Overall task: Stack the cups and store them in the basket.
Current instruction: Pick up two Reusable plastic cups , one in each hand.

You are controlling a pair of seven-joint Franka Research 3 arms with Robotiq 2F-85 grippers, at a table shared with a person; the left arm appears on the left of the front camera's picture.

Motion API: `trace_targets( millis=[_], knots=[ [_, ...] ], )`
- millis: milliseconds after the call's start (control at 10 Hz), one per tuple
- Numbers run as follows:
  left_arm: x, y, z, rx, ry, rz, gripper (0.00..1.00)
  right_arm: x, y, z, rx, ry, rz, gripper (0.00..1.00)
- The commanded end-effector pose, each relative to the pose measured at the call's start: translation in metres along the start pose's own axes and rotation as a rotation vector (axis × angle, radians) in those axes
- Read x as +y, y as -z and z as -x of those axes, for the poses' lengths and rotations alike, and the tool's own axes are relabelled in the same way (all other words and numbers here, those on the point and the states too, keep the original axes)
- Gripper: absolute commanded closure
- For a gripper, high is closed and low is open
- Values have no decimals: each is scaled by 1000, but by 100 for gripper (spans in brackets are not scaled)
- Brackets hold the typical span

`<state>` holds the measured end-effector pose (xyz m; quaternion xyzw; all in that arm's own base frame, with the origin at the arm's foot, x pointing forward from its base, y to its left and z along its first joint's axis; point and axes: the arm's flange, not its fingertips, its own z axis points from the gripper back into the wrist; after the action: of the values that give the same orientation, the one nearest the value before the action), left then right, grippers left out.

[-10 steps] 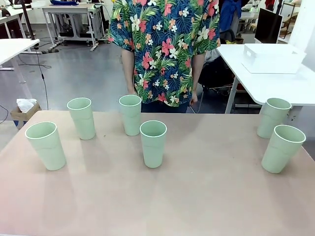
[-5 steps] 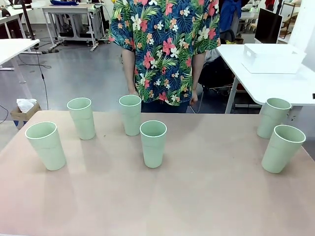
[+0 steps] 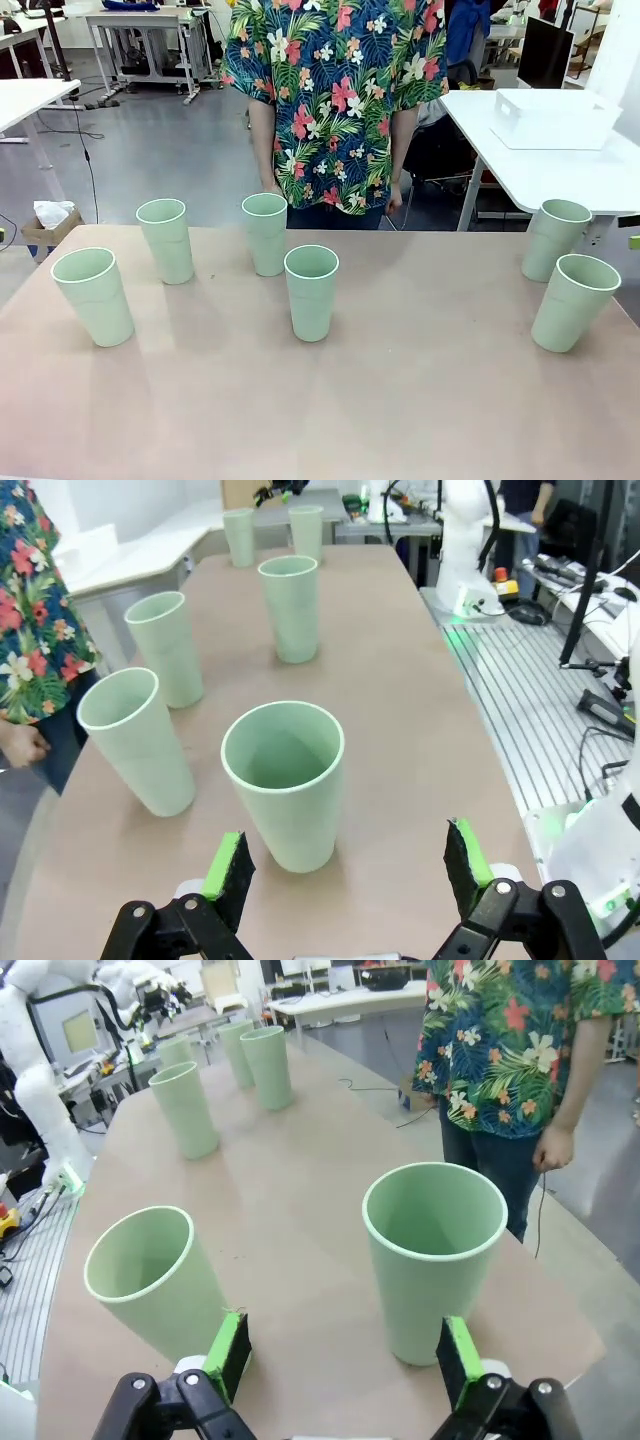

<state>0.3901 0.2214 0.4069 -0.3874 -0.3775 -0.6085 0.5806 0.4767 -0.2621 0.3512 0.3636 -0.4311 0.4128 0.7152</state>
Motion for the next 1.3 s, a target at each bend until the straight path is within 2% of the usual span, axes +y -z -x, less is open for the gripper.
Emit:
trace_targets(
  millis=[0,300,400,500,800,1000,1200],
  knots=[
    [-5,-8,-8,18,15,-31,0,9,-1,-9,-10,-14,17,0],
    [-3,-6,-3,8,7,-16,0,1,-3,-5,-4,-9,5,0],
    [7,-1,9,-49,33,-28,0,-28,6,-5,-27,4,-84,0],
    [11,-2,24,-83,44,-58,0,-42,5,-1,-67,-2,-145,0],
    [9,2,56,-159,92,-98,0,-68,13,18,-106,-40,-236,0],
    [5,11,81,-228,131,-129,0,-81,25,33,-171,-70,-283,0],
    [5,22,97,-267,157,-174,0,-90,40,44,-262,-88,-260,0]
  ],
)
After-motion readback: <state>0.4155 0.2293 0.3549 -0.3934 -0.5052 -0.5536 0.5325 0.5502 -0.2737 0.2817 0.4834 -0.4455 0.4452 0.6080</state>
